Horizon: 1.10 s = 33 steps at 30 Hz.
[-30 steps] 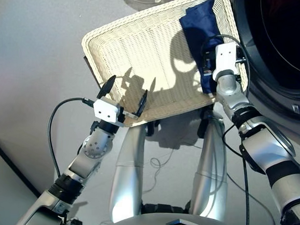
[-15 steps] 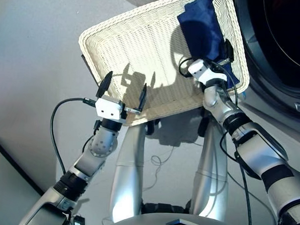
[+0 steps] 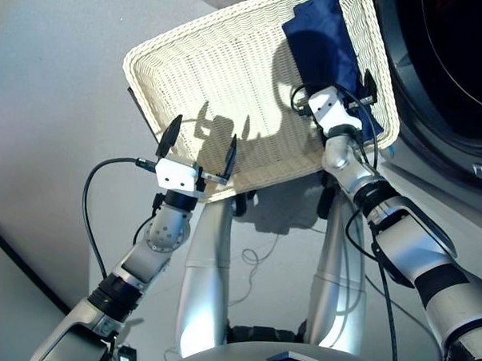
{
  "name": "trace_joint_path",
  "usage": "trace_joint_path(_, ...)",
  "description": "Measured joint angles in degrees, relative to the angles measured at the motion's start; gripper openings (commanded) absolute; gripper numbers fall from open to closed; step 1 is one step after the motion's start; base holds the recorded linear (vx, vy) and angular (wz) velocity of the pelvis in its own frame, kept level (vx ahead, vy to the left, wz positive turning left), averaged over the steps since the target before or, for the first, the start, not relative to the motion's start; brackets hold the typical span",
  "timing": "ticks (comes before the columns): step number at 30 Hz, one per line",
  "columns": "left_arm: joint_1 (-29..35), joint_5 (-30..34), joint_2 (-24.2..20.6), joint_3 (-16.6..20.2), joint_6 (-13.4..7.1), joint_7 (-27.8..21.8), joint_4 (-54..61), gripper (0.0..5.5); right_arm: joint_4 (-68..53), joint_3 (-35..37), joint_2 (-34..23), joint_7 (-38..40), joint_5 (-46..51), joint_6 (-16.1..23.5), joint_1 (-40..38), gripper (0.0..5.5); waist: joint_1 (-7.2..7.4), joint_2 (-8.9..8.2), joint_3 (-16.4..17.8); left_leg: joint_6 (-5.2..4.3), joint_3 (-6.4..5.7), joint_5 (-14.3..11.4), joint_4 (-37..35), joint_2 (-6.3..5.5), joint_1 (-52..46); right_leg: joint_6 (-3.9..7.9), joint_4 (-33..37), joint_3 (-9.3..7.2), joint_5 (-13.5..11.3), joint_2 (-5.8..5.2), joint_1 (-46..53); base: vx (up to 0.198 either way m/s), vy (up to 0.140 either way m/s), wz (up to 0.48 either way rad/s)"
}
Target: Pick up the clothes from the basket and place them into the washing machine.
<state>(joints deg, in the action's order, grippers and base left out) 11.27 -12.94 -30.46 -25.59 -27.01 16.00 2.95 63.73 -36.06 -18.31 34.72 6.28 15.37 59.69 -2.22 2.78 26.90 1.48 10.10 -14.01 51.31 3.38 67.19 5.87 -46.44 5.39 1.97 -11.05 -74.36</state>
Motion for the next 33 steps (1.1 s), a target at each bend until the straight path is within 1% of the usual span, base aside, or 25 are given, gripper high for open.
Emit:
trace_joint_path(3, 0.0, -0.6, -0.1, 0.0, 0.0, -0.2, 0.0, 5.50, 0.9, 1.5, 0.3, -1.3, 4.9, 0.9, 0.2, 5.50, -0.13, 0.00, 0.0, 0.14, -0.09, -0.1, 0.3, -0.03, 0.0, -0.05, -0.5, 0.03, 0.1, -0.03, 0.0, 0.000, 0.000, 0.000)
trace_joint_path(5, 0.0, -1.6, -0.3, 0.0, 0.0, -1.5, 0.1, 5.50, 1.8, 2.9, 0.0, -3.8, 10.0, 1.7, 0.6, 5.50, -0.49, 0.00, 0.0, 0.26, -0.14, -0.1, 0.4, -0.03, 0.0, -0.12, -0.5, 0.02, 0.1, -0.10, 0.0, 0.000, 0.000, 0.000)
trace_joint_path(8, -0.3, -2.7, -0.6, 0.0, 0.0, -2.8, 0.1, 5.50, 3.2, 3.1, -0.9, -6.5, 15.1, 2.4, 2.1, 5.50, -0.70, 0.00, 0.0, 0.23, -0.27, 0.0, 0.4, -0.04, 0.2, -0.14, -0.5, -0.07, 0.0, -0.13, -0.1, 0.000, 0.000, 0.000)
trace_joint_path(9, -0.3, -3.0, -0.6, 0.0, 0.0, -3.5, 0.1, 5.50, 3.7, 3.1, -1.4, -8.0, 16.7, 2.4, 2.7, 4.77, -0.75, 0.00, 0.0, 0.23, -0.30, 0.0, 0.4, -0.07, 0.3, -0.14, -0.5, -0.11, 0.0, -0.17, -0.1, 0.000, 0.000, 0.000)
trace_joint_path(10, -0.4, -3.6, -0.7, 0.1, 0.0, -4.4, 0.2, 5.50, 3.8, 3.1, -2.0, -9.6, 18.2, 2.3, 3.1, 2.67, -0.85, 0.00, 0.0, 0.22, -0.39, 0.0, 0.4, -0.10, 0.3, -0.13, -0.6, -0.21, 0.1, -0.22, -0.1, 0.000, 0.000, 0.000)
trace_joint_path(11, -0.4, -3.9, -0.6, 0.1, 0.0, -4.9, 0.2, 5.50, 4.7, 3.0, -2.5, -10.9, 19.1, 2.3, 3.8, 2.09, -0.93, 0.00, 0.0, 0.18, -0.43, 0.0, 0.4, -0.16, 0.4, -0.12, -0.6, -0.24, 0.1, -0.28, -0.2, 0.000, 0.000, 0.000)
trace_joint_path(12, -0.4, -4.0, -0.6, 0.1, 0.0, -5.5, 0.2, 5.50, 5.8, 3.0, -3.0, -11.9, 19.7, 2.2, 4.6, 0.43, -1.04, 0.00, 0.0, 0.09, -0.45, 0.1, 0.4, -0.21, 0.5, -0.11, -0.6, -0.28, 0.1, -0.34, -0.2, 0.000, 0.000, 0.000)
trace_joint_path(13, -0.5, -4.4, -0.6, 0.1, 0.0, -6.1, 0.2, 5.50, 6.7, 2.8, -3.7, -12.9, 19.9, 2.0, 5.4, 0.00, -1.09, -0.01, 0.0, 0.08, -0.48, 0.1, 0.4, -0.29, 0.5, -0.09, -0.7, -0.28, 0.1, -0.41, -0.2, 0.000, 0.000, 0.000)
trace_joint_path(16, -0.8, -5.2, -0.6, 0.5, 0.0, -7.7, 0.2, 5.50, 8.7, 0.2, -5.8, -15.1, 19.2, 0.6, 7.3, 0.00, -1.21, -0.01, 0.0, 0.09, -0.55, 0.1, 0.4, -0.39, 0.5, -0.06, -0.7, -0.32, 0.2, -0.46, -0.2, 0.000, 0.000, 0.000)
trace_joint_path(19, -1.0, -5.7, -0.6, 1.4, 0.0, -8.9, 0.2, 5.50, 9.7, -2.5, -6.8, -16.0, 14.9, -0.6, 7.8, 0.00, -1.18, -0.01, 0.0, 0.09, -0.57, 0.1, 0.4, -0.38, 0.5, -0.09, -0.8, -0.33, 0.2, -0.49, -0.2, 0.000, 0.000, 0.000)
trace_joint_path(21, -1.1, -6.1, -0.5, 1.6, 0.0, -8.9, 0.2, 5.50, 9.8, -2.7, -6.9, -16.0, 12.5, -1.3, 7.9, 0.00, -1.15, -0.01, 0.0, 0.11, -0.56, 0.1, 0.4, -0.37, 0.4, -0.10, -0.8, -0.33, 0.2, -0.48, -0.2, 0.000, 0.000, 0.000)
trace_joint_path(25, -1.4, -6.1, -0.4, 1.9, 0.1, -9.4, 0.2, 5.50, 11.0, -2.7, -6.9, -16.1, 9.6, -1.6, 8.1, 0.00, -1.20, -0.01, 0.0, 0.09, -0.57, 0.1, 0.4, -0.38, 0.4, -0.10, -0.7, -0.34, 0.2, -0.46, -0.2, 0.000, 0.000, 0.000)
trace_joint_path(33, -1.5, -6.1, -0.2, 3.4, 0.3, -10.0, 0.2, 5.50, 10.3, -2.6, -7.0, -15.9, 7.1, -2.9, 8.6, 0.00, -0.97, -0.02, 0.0, 0.10, -0.57, 0.1, 0.3, -0.37, 0.4, -0.10, -0.6, -0.39, 0.2, -0.34, -0.1, 0.000, 0.000, 0.000)
